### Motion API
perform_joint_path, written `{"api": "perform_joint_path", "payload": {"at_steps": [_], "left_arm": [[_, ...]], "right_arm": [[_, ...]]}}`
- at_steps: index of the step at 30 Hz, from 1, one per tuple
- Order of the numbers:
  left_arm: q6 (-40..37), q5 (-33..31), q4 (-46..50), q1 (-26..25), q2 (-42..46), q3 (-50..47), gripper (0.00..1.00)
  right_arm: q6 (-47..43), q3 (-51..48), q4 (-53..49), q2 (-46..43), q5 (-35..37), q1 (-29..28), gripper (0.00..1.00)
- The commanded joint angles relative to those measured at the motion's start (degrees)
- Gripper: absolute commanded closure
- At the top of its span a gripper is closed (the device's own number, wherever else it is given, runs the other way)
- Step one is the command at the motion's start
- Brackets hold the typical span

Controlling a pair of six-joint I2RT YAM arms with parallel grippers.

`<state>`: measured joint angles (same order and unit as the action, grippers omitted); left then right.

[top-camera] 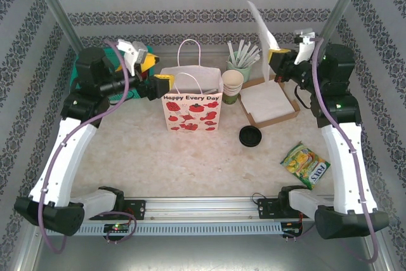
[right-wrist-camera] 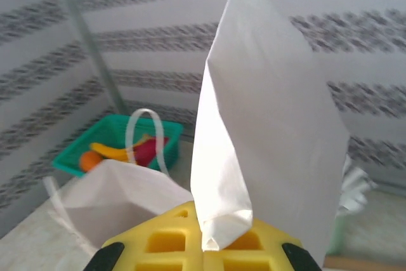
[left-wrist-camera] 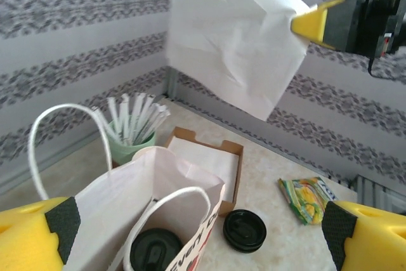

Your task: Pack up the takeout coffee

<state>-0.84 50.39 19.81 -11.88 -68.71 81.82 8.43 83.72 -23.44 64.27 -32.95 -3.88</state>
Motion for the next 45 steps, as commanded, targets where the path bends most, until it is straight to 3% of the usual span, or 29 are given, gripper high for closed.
{"api": "perform_joint_path", "payload": {"at_steps": [1,6,10,17,25,27,29,32,38,45], "left_arm": [[-8.77,6.72,-3.07,-1.11,-2.79,2.46,0.0],[-13.71,12.94,-10.66,-2.21,-4.88,2.48,0.0],[-22.62,12.8,-10.88,-3.02,-5.75,3.67,0.0],[-35.74,15.96,2.1,-3.0,-11.79,14.77,0.0],[-46.23,21.07,18.05,-2.89,-17.86,25.64,0.0],[-43.08,17.64,14.84,-2.48,-17.58,25.49,0.0],[-35.59,13.31,5.69,-0.85,-15.23,21.45,0.0],[-31.91,5.62,-2.62,0.16,-11.98,15.64,0.0],[-34.26,2.75,0.58,2.41,-12.19,17.25,0.0],[-35.61,-3.55,-0.43,7.42,-9.5,16.24,0.0]], "right_arm": [[-2.72,3.03,-1.09,1.36,-4.44,-4.46,1.0],[-10.01,8.99,-4.95,4.4,-5.2,-15.04,1.0],[-16.89,14.38,-8.94,9.02,-3.85,-22.44,1.0],[-25.74,24.99,-15.33,18.17,-9.01,-28.91,1.0],[-31.28,32.14,-18.38,23.69,-17.05,-30.57,1.0],[-31.92,33.11,-18.55,23.97,-16.31,-30.48,1.0],[-32.24,32.29,-17.54,23.56,-10.85,-30.4,1.0],[-33.47,30.7,-17.7,23.33,-4.2,-30.39,1.0],[-34.53,32.27,-19.77,24.63,-13.38,-30.57,1.0],[-36.6,32.05,-20.68,24.58,-7.53,-28.44,1.0]]}}
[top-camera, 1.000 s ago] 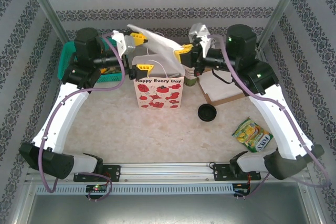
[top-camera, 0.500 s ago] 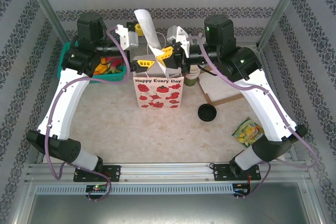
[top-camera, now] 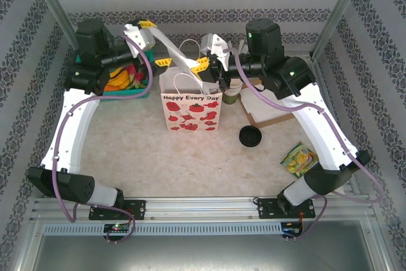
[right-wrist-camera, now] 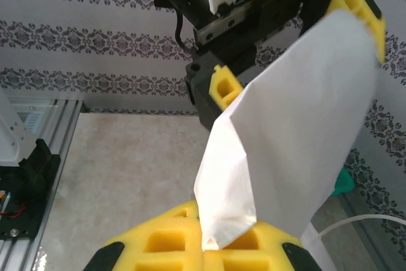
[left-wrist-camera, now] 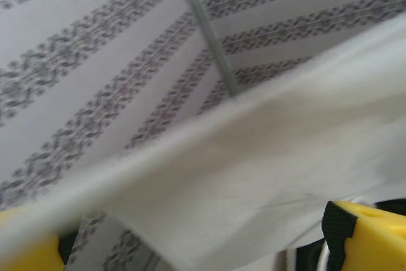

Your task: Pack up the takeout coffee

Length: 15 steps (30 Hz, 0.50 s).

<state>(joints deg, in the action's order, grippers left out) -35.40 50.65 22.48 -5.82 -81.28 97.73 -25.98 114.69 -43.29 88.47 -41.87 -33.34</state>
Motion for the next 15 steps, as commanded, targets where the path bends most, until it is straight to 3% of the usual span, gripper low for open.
{"api": "perform_joint_path", "payload": {"at_steps": [1,4,6,8,12,15], "left_arm": [[-1.36,-4.32,-2.82,1.79,3.45,0.1,0.0],[-3.54,1.45,2.25,2.14,2.03,2.65,0.01],[-6.47,8.82,8.49,2.13,-0.36,6.07,0.1],[-8.52,13.02,13.12,2.09,-2.6,9.05,0.22],[-9.39,12.93,13.83,2.05,-4.17,10.11,0.57],[-7.86,14.05,12.04,2.05,-4.54,9.99,0.7]], "right_arm": [[-2.49,1.31,-1.32,0.6,1.39,1.36,1.0],[-3.08,2.43,-1.62,1.32,-0.42,2.2,1.0],[-3.5,3.8,-1.45,2.24,-1.32,2.45,1.0],[-3.64,5.28,-0.79,3.47,-1.2,2.71,1.0],[-3.61,7.1,1.36,5.11,3.49,2.93,1.0],[-3.99,8.91,1.45,6.49,10.84,3.02,1.0]]}}
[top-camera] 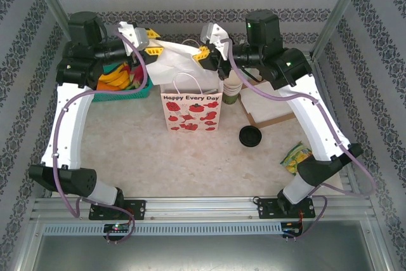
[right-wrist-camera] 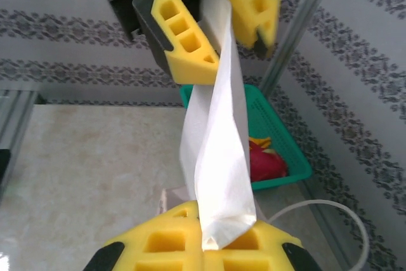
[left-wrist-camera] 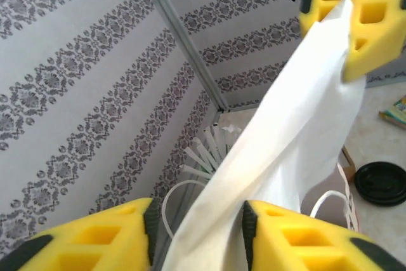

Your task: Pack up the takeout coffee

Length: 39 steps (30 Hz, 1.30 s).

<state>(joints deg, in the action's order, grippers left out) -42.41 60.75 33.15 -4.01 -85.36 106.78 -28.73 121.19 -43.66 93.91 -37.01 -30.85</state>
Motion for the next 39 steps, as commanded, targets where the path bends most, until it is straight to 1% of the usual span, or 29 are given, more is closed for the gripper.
{"api": "perform_joint_path", "payload": {"at_steps": [1,3,5,14,16,19,21,24,26,27,28,29,31,34,39], "left_arm": [[-0.49,4.3,0.97,0.23,-0.71,0.96,0.74],[-0.09,4.06,0.65,0.14,-1.26,0.79,0.79],[1.01,3.01,0.27,0.14,-1.86,0.25,0.79],[-1.61,2.51,5.75,0.14,-1.23,-2.1,0.78],[-1.96,2.62,6.8,0.14,-1.14,-2.46,0.81],[-2.48,2.95,8.05,0.14,-1.17,-2.74,0.88],[-2.59,3.05,8.68,0.14,-1.17,-2.63,0.93],[-2.43,3.14,8.95,0.23,-1.19,-2.37,0.99],[-2.37,3.08,9.34,0.23,-1.33,-2.19,1.0],[-2.48,2.9,9.87,0.23,-1.43,-2.2,0.92],[-2.5,2.45,10.14,0.25,-1.47,-2.27,0.78],[-2.6,2.05,10.39,0.24,-1.32,-2.52,0.72],[-2.36,1.4,10.43,0.45,-1.06,-2.97,0.67],[0.93,0.94,7.93,1.1,-0.62,-3.76,0.6],[2.16,-0.39,7.94,1.53,-0.16,-4.42,0.5]], "right_arm": [[-1.36,2.64,1.84,1.47,8.1,0.7,1.0],[-1.71,2.84,1.45,1.93,10.15,1.09,1.0],[-1.48,2.21,0.91,2.02,10.27,1.73,1.0],[2.35,-7.7,-0.52,-3.03,2.65,4.81,1.0],[3.03,-10.26,-0.92,-4.13,2.0,5.25,1.0],[4.41,-12.92,-1.62,-4.95,-0.79,5.59,1.0],[4.86,-13.42,-2.73,-4.88,-3.02,5.45,1.0],[5.97,-13.3,-4.16,-4.37,-4.54,5.42,1.0],[7.47,-13.17,-4.58,-3.87,-4.41,5.36,1.0],[8.56,-12.9,-4.46,-3.62,-3.96,5.28,1.0],[9.64,-12.51,-4.4,-3.28,-3.66,5.12,1.0],[11.11,-11.59,-4.52,-2.86,-3.07,4.89,1.0],[13.6,-8.55,-5.8,-1.35,-1.69,3.95,1.0],[15.94,-4.14,-8.34,1.48,0.25,2.27,1.0],[21.28,-2.94,-9.8,3.73,7.52,0.05,1.0]]}}
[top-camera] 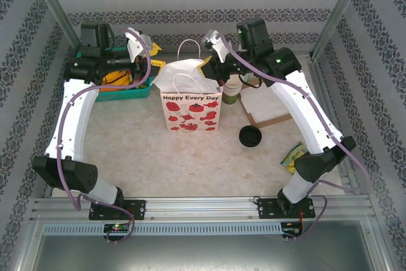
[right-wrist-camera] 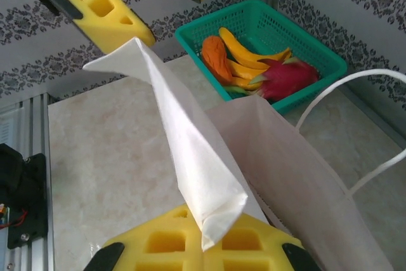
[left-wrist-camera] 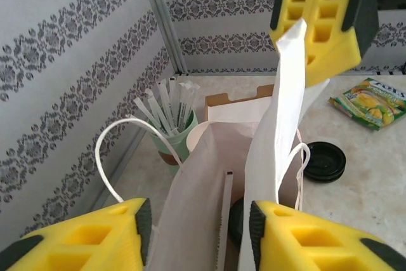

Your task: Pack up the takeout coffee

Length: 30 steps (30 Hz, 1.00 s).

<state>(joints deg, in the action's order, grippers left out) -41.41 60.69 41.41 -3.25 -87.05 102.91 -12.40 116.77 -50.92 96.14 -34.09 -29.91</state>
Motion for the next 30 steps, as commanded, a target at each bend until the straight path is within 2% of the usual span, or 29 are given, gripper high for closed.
{"api": "perform_joint_path", "payload": {"at_steps": [1,7,10,13,16,18,20,22,25,27,30], "left_arm": [[1.15,-0.76,-0.34,0.86,1.69,-0.89,0.47],[2.75,-2.46,-3.15,2.23,3.84,-4.35,0.21],[5.0,-3.47,-6.43,2.39,5.21,-6.39,0.13],[9.71,-5.5,-11.52,2.39,6.89,-8.73,0.01],[17.77,-11.49,-19.9,2.37,8.37,-11.55,0.01],[25.77,-19.46,-25.31,2.28,8.87,-12.87,0.0],[33.23,-27.28,-26.69,2.19,9.14,-12.67,0.0],[42.3,-36.65,-25.67,2.19,9.33,-12.19,0.0],[54.68,-48.37,-18.8,2.19,9.61,-10.76,0.0],[61.78,-52.39,-15.83,2.19,10.44,-12.29,0.0],[68.83,-53.03,-12.67,2.02,11.82,-17.01,0.0]], "right_arm": [[5.77,1.25,-2.84,1.53,5.24,-1.08,1.0],[6.77,-2.48,-4.34,1.28,5.66,-0.6,1.0],[2.82,-0.76,-8.88,3.25,1.83,0.09,1.0],[-4.81,1.8,-14.75,5.68,-1.98,0.85,1.0],[-10.83,6.73,-20.79,9.14,-5.01,1.99,1.0],[-13.65,11.64,-25.04,12.41,-6.01,2.64,1.0],[-16.15,16.25,-29.05,15.55,-6.4,3.08,1.0],[-18.54,20.09,-32.6,18.64,-6.57,3.35,1.0],[-22.35,25.6,-37.4,22.47,-7.06,3.67,1.0],[-24.16,29.18,-40.81,24.14,-7.47,4.19,1.0],[-25.27,30.18,-42.53,23.83,-7.56,5.15,1.0]]}}
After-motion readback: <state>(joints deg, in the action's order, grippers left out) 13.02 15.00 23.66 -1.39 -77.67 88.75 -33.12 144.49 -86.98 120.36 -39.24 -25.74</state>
